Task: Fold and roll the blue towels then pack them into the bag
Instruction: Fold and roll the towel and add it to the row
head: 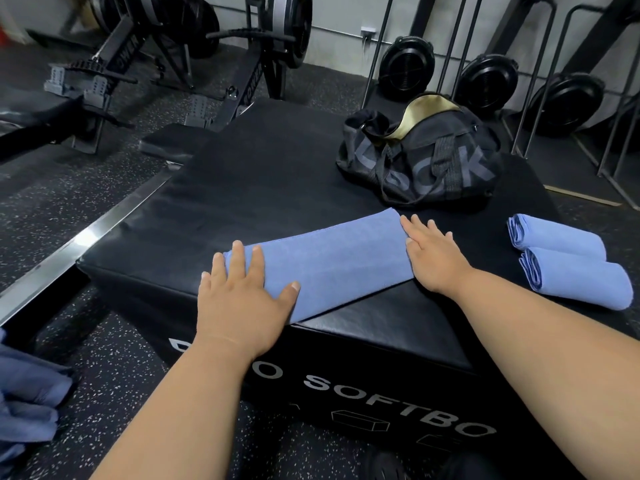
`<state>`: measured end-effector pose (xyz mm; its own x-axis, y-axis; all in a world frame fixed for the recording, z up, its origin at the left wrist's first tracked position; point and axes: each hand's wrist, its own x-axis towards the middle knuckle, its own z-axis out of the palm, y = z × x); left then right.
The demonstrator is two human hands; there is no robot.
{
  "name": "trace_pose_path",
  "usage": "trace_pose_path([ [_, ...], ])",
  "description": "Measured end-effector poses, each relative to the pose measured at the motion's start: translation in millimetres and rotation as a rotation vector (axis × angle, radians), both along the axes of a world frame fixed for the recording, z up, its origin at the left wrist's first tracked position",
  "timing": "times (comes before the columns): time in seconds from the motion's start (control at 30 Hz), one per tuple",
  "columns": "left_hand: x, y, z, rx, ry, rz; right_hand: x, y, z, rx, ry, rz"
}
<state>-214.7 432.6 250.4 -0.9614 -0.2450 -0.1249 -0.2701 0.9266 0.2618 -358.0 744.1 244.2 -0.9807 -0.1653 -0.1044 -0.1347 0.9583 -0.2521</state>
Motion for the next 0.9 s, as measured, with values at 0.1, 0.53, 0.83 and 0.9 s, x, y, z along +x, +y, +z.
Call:
trace_pose_path([
  [0.1,2.0,0.7,4.0,-0.015,0.02,0.037,-15.8,-6.7,1.2,0.012,-0.012,0.008],
  [0.53,2.7,-28.3,8.6,0.101,0.242,0.164,-62.6,-31.4,11.0,-0.003,-0.057,0.082],
  [0.83,0.8,-43.7,15.4,0.245,0.168,0.144,-19.4,-54.5,2.9,0.0,0.245,0.195],
  [0.9,0.8,-44.2,16.0,0.263,0.155,0.145,4.9,-75.3,1.0,0.027,0.143,0.268],
])
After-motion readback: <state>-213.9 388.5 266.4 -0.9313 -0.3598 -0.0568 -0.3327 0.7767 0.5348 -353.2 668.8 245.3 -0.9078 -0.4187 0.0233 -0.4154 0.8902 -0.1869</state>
